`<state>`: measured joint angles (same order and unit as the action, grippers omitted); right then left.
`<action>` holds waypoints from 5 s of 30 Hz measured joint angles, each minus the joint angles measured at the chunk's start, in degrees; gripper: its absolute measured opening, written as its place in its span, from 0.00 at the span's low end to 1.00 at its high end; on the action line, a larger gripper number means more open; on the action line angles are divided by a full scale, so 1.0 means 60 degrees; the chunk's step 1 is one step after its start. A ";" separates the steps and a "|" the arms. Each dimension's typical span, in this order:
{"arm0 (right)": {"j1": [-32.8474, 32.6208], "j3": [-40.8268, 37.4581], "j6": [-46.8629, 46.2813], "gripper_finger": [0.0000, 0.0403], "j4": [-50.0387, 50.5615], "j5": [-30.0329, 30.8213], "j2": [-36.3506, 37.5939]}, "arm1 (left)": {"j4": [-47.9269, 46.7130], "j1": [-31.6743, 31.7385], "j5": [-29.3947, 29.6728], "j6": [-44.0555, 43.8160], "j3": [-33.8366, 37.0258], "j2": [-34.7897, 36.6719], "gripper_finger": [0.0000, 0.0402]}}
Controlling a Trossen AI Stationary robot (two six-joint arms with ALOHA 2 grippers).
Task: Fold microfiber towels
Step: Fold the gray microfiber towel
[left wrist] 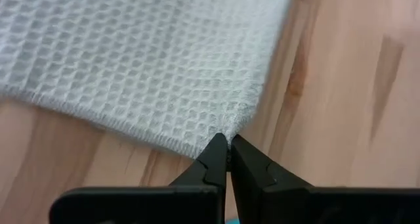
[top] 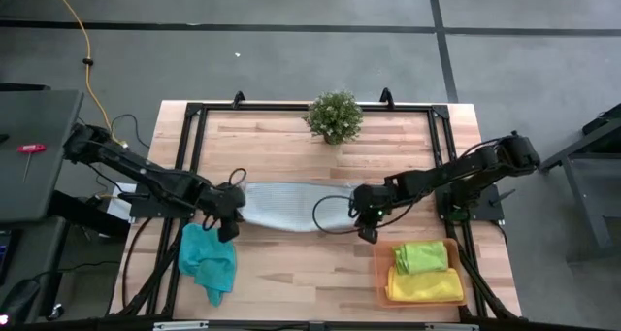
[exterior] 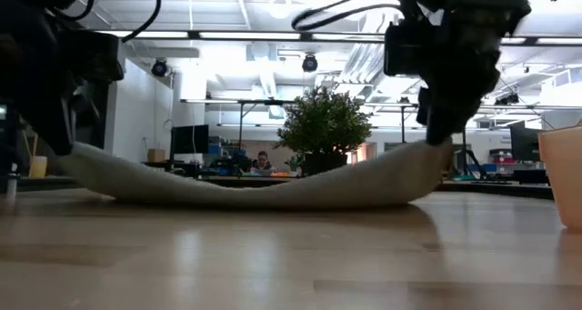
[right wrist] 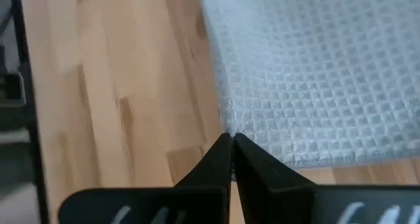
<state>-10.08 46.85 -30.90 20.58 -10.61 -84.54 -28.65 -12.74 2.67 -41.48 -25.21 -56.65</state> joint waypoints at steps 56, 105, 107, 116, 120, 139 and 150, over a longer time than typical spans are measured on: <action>0.1263 -0.0152 -0.3808 0.00 0.1741 0.3535 0.0526 | 0.0684 0.2448 0.3330 -0.2058 0.0982 0.0565 0.00; 0.2256 -0.1511 -0.1198 0.56 0.0864 0.2059 0.2089 | 0.2228 0.3592 0.1095 0.4336 0.0154 -0.0142 0.41; 0.2098 -0.1783 -0.1371 0.56 0.0168 0.1878 0.2089 | 0.2392 0.3559 0.1070 0.4785 0.0188 -0.0655 0.41; 0.1477 -0.2007 -0.1058 0.56 -0.1096 0.1508 0.2089 | 0.2431 0.3549 0.0737 0.5068 0.0193 -0.2429 0.37; 0.1402 -0.2180 -0.1354 0.56 -0.0579 0.1514 0.2030 | 0.2409 0.3546 0.0497 0.5125 0.0159 -0.2926 0.30; 0.1421 -0.3832 -0.7355 0.56 -0.3246 0.1818 0.2014 | 0.2362 0.3542 0.0845 0.5177 0.0160 -0.3209 0.03; 0.1419 -0.3828 -0.8982 0.56 -0.4356 0.2184 0.0582 | 0.2359 0.3549 0.0828 0.5199 0.0168 -0.3209 0.01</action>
<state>-1.56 23.88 -84.79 -5.55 2.49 -81.05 -14.50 8.56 7.64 -10.28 -24.21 -75.90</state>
